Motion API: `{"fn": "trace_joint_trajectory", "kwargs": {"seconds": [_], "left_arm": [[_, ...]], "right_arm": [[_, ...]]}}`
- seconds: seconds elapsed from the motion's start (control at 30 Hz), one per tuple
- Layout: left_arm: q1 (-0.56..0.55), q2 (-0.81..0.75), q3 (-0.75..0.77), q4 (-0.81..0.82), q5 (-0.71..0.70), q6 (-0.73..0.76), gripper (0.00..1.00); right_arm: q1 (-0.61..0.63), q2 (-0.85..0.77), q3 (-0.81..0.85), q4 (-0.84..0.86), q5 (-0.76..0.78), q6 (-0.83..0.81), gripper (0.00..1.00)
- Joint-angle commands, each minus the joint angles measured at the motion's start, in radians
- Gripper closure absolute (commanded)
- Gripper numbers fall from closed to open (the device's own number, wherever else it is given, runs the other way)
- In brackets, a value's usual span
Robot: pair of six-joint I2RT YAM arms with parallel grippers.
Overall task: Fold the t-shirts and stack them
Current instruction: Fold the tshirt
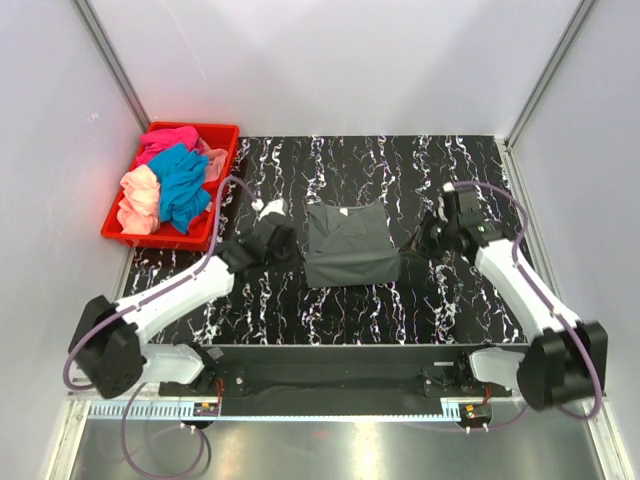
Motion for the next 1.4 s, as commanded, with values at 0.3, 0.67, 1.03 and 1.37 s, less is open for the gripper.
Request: {"fn": "trace_joint_trajectory", "kwargs": {"seconds": [0.3, 0.67, 1.03, 1.37], "left_arm": [[0.207, 0.311, 0.423, 0.011, 0.086, 0.235, 1.00], [0.329, 0.599, 0.665, 0.116, 0.253, 0.295, 0.98], [0.393, 0.890, 0.914, 0.191, 0.371, 0.311, 0.83], [0.413, 0.801, 0.933, 0.208, 0.385, 0.461, 0.30]], "right_arm": [[-0.005, 0.446, 0.486, 0.032, 0.048, -0.153, 1.00], [-0.074, 0.716, 0.712, 0.035, -0.039, -0.169, 1.00], [-0.123, 0.957, 0.879, 0.089, -0.100, -0.160, 0.97], [-0.146, 0.901, 0.902, 0.010, 0.071, -0.165, 0.46]]}}
